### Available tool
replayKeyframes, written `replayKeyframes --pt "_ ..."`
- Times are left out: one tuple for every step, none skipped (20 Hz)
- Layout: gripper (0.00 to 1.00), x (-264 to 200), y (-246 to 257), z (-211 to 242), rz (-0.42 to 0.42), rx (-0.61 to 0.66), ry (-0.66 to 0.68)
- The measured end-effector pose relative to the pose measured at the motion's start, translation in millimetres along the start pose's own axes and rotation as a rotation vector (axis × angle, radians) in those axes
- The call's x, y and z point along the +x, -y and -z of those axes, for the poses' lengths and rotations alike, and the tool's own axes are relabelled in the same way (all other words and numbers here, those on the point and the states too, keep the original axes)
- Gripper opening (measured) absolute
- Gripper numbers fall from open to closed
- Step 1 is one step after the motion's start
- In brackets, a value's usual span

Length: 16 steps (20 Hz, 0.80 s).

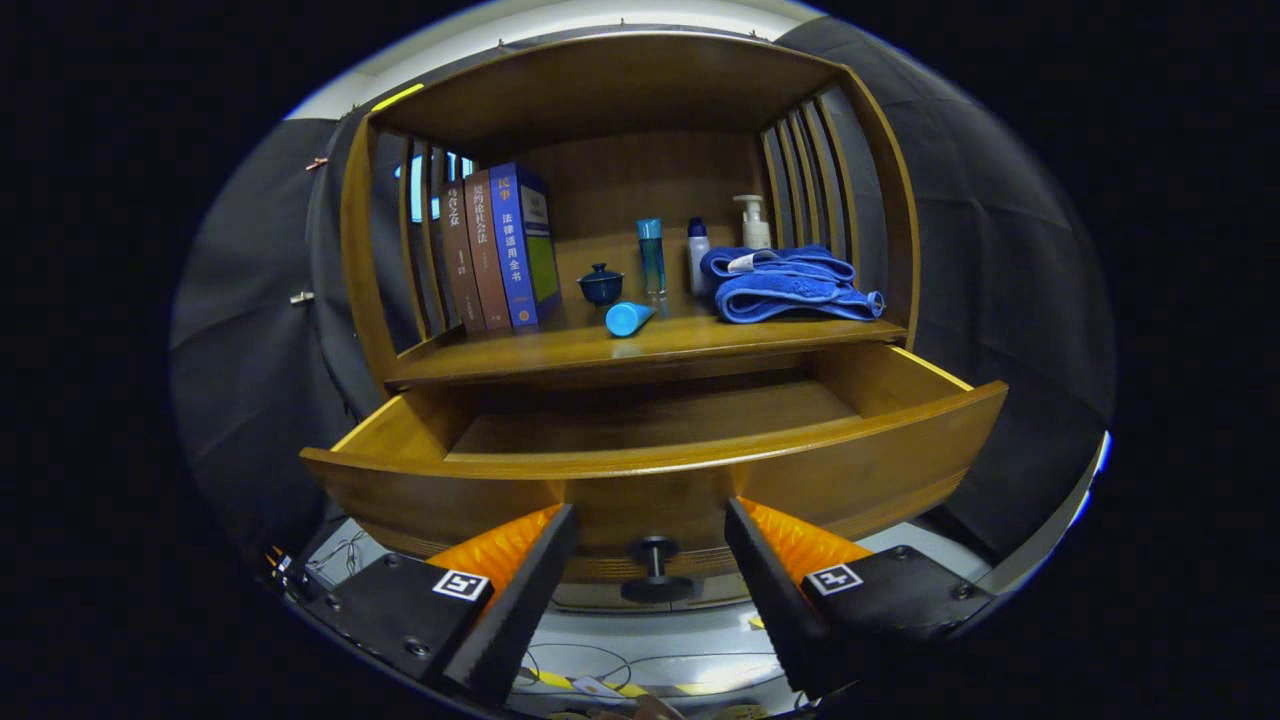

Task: Pull open the drawer, take out the items inside it, and place them on the countertop above the cabinet.

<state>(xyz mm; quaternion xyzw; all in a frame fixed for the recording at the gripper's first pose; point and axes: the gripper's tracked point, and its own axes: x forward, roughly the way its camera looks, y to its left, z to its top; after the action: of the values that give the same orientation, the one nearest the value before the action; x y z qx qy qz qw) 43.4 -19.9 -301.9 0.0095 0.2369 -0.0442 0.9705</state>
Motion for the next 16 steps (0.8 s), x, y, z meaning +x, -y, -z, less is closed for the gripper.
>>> replayKeyframes --pt "0.99 8 1 -3 -0.001 -0.004 0.002" --pt "0.99 12 1 -6 -0.002 -0.007 0.002" --pt "0.99 18 1 -8 -0.003 -0.009 0.003" --pt "0.99 25 0 -10 -0.004 -0.009 0.003" --pt "0.99 31 1 -12 -0.004 -0.008 0.003" --pt "0.99 37 1 -13 -0.006 -0.005 0.004" --pt "0.99 43 0 -15 -0.008 -0.005 0.005" --pt "0.99 48 1 -17 -0.008 -0.007 0.008" --pt "0.99 53 1 -19 -0.008 -0.009 0.008" --pt "0.99 59 0 -21 -0.009 -0.009 0.009" --pt "0.99 64 0 -23 -0.009 -0.009 0.009" --pt "0.99 69 -1 -25 -0.010 -0.009 0.008" --pt "0.99 74 0 -27 -0.010 -0.009 0.008" --pt "0.99 78 -1 -28 -0.010 -0.008 0.008" --pt "0.99 82 -1 -29 -0.011 -0.008 0.007" --pt "0.99 85 -1 -31 -0.011 -0.009 0.008"
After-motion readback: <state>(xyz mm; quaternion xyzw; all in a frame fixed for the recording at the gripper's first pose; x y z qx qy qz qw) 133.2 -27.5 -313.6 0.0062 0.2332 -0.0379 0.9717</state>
